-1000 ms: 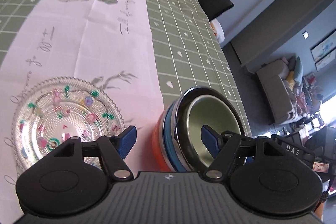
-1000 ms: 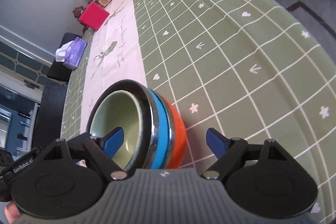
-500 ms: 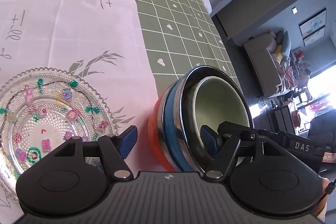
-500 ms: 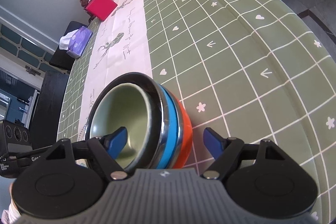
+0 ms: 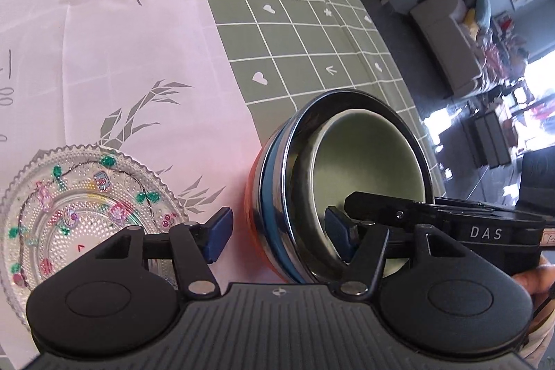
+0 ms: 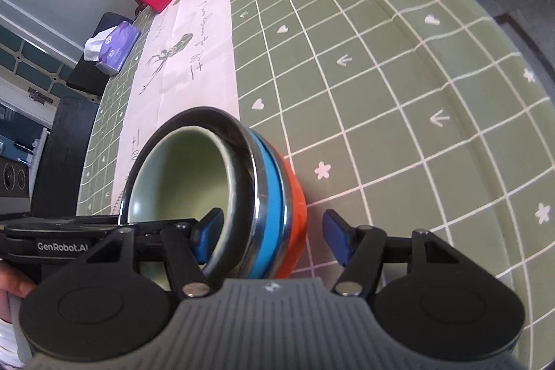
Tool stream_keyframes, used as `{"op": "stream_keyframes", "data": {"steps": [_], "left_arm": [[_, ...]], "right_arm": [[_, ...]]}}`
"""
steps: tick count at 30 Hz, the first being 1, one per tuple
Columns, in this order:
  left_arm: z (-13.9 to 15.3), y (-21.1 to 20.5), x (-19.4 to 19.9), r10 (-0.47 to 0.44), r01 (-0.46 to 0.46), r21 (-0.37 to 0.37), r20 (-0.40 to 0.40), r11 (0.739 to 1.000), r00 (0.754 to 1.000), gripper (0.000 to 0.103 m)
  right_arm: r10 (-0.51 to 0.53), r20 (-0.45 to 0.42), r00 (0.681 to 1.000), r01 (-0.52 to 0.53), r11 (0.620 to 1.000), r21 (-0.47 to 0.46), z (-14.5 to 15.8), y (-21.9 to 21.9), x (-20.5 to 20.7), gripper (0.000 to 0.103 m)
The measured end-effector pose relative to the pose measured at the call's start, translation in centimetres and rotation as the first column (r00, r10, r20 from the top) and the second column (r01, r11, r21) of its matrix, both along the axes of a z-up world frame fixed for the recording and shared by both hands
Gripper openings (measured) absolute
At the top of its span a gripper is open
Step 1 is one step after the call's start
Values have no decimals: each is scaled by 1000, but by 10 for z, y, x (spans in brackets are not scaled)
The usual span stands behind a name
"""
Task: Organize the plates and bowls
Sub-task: 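Grip the stacked bowls' rim with both tools and lift the stack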
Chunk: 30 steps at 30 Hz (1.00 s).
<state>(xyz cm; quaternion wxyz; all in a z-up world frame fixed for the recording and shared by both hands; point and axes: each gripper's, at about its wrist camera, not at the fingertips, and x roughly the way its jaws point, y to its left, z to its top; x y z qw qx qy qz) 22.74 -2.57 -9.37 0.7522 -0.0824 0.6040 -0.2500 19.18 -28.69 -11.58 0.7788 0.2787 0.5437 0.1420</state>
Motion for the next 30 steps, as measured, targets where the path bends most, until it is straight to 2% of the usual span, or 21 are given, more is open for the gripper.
{"op": "stream_keyframes", "data": {"steps": [4,7,9,13,21,30], "left_arm": [[-2,0,3,2,-1,12,-24,1000,1000,71],[-3,0,5,9,-10,-11,-57,1000,998,60],[-3,-4,5,15,-15,3,-64,1000,998,55],[0,-10,6,22,-20,44,-66,999,998,52],[9,-19,7,43,-38,117,-41,992,998,47],[15,-16,10,93,-86,130,-45,988,995,41]], "right_arm": [[3,-22,1000,-3,1000,17,0,2,2,55],[3,-25,1000,-2,1000,14,1,3,1,55],[1,-30,1000,-1,1000,21,0,2,1,56],[-1,-45,999,3,999,38,-1,2,0,57],[-39,-86,996,42,998,35,-1,0,2,53],[-35,-134,990,35,999,-4,2,3,9,47]]}}
